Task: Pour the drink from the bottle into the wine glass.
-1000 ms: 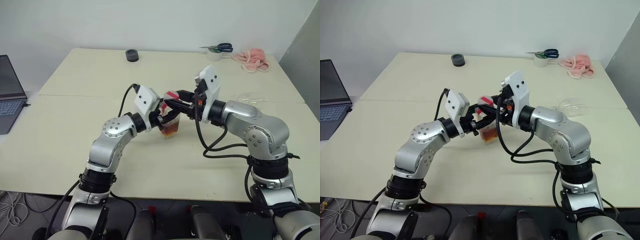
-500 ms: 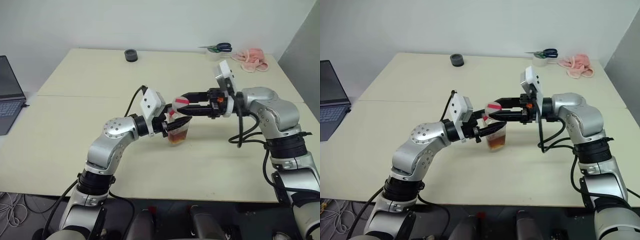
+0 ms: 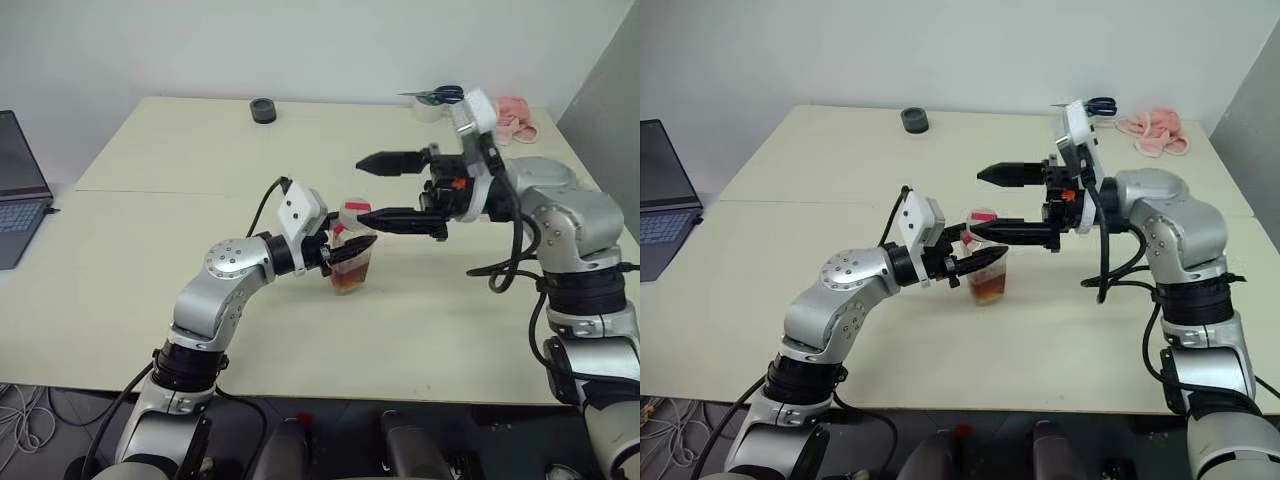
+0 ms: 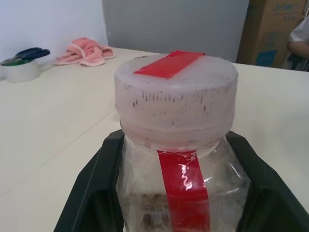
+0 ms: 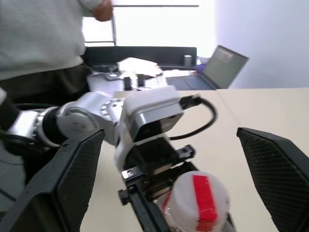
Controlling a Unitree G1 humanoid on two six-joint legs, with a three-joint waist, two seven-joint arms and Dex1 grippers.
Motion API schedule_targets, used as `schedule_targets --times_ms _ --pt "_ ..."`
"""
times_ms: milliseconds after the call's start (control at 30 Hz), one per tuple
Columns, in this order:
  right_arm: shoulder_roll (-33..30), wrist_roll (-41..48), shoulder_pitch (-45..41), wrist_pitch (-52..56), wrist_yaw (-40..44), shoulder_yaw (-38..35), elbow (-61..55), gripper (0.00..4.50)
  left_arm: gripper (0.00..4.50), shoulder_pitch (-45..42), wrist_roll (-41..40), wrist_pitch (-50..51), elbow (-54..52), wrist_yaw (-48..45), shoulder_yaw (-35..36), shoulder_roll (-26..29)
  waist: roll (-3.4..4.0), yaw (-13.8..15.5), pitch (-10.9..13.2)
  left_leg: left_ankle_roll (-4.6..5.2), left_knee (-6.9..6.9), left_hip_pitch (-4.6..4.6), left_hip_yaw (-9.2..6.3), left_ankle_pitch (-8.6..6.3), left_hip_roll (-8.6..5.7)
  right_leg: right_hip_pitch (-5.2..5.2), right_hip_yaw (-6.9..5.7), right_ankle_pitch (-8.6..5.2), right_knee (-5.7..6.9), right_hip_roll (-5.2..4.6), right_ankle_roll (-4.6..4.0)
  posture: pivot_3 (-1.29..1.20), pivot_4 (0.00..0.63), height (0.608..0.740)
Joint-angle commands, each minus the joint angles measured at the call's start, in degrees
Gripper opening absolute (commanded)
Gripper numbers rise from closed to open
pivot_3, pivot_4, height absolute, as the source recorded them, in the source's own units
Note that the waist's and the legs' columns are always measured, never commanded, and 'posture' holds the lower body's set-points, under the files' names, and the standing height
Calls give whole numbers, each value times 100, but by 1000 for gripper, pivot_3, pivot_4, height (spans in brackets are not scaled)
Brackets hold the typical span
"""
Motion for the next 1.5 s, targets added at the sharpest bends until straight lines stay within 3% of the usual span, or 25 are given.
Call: schedule_targets --times_ms 33,267,500,933,1033,1100,1233,1367,1500 --pt "-157 -385 254 282 -964 -98 -679 4500 2152 -228 313 -422 170 202 11 -47 0 6 0 0 0 0 0 0 0 0 0 0 1 0 0 0 150 740" --pt "265 -239 932 1345 -2764 -369 -2168 4500 2152 -399 373 -636 400 310 55 -285 0 -1 0 -1 -2 -7 2 0 2 -6 4 0 -1 -2 0 0 150 740" --pt "1044 -588 1039 1841 -4191 -190 -2421 4500 2152 -443 399 -733 478 278 31 -335 0 0 0 -2 0 -2 2 2 0 -4 3 0 4 1 0 0 150 740" --pt "1532 -658 1068 1886 -4724 204 -2388 4500 2152 -438 399 -728 463 280 51 -356 0 -2 0 -1 -4 -3 1 3 1 -5 2 0 3 3 0 0 150 740" --pt "1631 -718 1028 1857 -4822 209 -2284 3891 2152 -382 403 -720 405 273 38 -336 0 -3 0 -1 -3 -2 1 3 1 -5 2 0 4 4 0 0 150 740" --pt "1676 -737 1010 1851 -4863 215 -2254 3223 2152 -345 396 -709 369 266 40 -320 0 -3 0 -1 -4 -2 2 3 1 -5 2 0 4 4 0 0 150 740" --pt "1714 -746 966 1801 -4842 173 -2187 1874 2152 -322 384 -694 356 265 51 -293 0 -5 0 -1 -6 -3 0 3 2 -6 1 0 3 5 0 0 150 740" --pt "1504 -640 831 1580 -4354 174 -1986 1865 2152 -325 360 -664 362 248 49 -277 0 -5 0 -1 -5 -3 1 3 1 -5 2 0 2 5 0 0 150 740" --pt "634 -211 415 695 -1719 539 -1038 1865 2152 -274 145 -500 266 -61 -43 -249 1 -18 1 0 -2 -1 5 3 -1 -2 1 0 -1 5 0 0 150 740"
